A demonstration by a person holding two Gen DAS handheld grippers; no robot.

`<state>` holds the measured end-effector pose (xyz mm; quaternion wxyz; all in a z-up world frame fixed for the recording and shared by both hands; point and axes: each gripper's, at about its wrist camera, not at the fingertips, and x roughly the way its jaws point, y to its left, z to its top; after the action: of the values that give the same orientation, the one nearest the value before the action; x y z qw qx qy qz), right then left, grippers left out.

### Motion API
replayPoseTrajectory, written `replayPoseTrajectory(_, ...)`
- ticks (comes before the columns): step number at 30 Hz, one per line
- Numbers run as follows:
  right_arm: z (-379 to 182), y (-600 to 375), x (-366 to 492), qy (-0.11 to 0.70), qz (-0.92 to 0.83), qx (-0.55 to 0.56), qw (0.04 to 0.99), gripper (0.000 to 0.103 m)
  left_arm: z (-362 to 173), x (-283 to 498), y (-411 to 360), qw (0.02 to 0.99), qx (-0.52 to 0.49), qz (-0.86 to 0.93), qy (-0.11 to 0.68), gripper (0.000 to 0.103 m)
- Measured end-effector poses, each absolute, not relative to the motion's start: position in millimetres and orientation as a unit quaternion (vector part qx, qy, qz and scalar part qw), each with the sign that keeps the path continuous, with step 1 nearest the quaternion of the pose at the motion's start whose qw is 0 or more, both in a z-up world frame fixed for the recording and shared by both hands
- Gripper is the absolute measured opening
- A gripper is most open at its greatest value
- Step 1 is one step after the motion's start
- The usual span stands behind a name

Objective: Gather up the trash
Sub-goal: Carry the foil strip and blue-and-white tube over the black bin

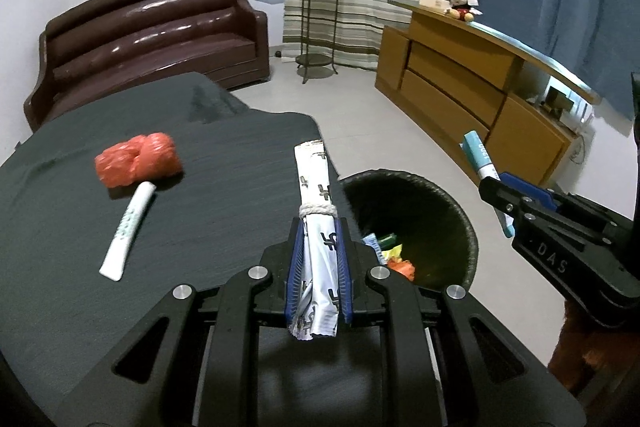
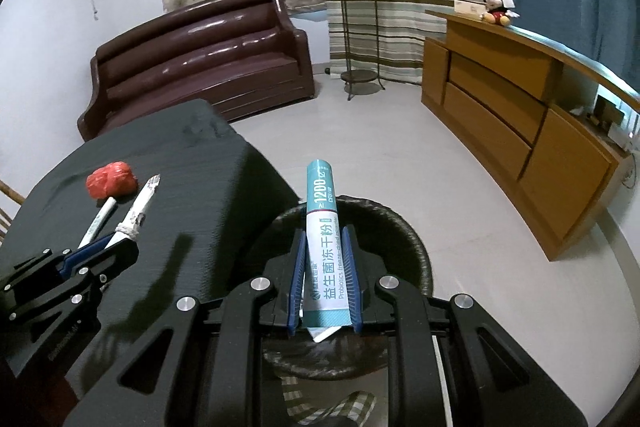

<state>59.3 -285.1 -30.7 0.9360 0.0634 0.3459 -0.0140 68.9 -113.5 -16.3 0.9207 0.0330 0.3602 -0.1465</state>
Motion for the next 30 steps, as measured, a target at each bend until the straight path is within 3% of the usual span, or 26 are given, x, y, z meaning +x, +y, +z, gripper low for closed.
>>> replayPoseTrajectory(30,-43.8,-315.0,78.9,0.345,-0.036,0.083,0.934,0.019,-33.8,106.4,-179.8,0.916,0.066,-0.155,0.364,0.016)
